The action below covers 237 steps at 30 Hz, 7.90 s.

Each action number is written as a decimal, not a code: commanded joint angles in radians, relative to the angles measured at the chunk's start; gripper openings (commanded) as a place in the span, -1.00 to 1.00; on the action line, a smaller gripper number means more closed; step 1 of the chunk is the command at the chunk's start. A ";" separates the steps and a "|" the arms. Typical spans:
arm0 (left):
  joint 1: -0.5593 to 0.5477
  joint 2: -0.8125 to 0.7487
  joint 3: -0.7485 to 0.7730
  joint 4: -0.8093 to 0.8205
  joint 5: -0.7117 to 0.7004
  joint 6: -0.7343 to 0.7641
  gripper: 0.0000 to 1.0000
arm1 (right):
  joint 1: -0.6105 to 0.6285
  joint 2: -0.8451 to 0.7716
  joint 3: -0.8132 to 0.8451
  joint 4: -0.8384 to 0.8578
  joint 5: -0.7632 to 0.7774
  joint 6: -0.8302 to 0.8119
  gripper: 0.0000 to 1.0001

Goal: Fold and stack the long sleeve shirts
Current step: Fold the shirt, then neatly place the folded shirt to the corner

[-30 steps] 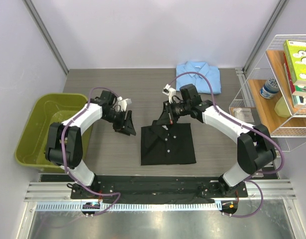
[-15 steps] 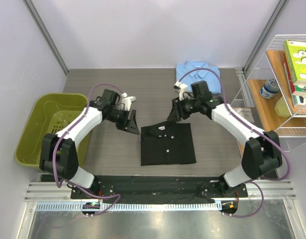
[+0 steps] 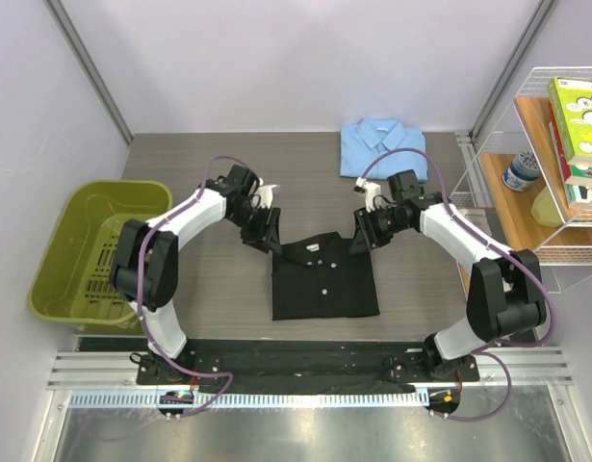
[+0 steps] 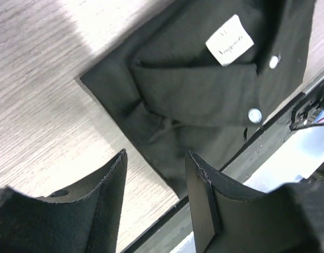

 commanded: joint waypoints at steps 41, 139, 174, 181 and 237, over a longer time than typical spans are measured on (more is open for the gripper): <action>0.076 -0.033 0.129 0.071 0.032 0.216 0.00 | -0.223 0.123 -0.005 0.035 -0.056 0.149 0.46; -0.581 0.010 -0.110 0.879 -0.409 0.592 -1.00 | -0.001 0.221 -0.496 1.203 0.353 1.337 0.57; -0.259 -0.418 -0.267 0.419 -0.553 0.395 0.99 | 0.031 0.596 0.454 0.755 0.491 0.696 -0.98; -0.210 -0.515 -0.369 0.395 -0.609 0.392 1.00 | 0.019 0.729 0.826 0.672 0.579 0.502 -0.98; -0.187 -0.507 -0.483 0.412 -0.595 0.408 1.00 | -0.117 0.700 1.150 0.627 0.745 0.327 -0.98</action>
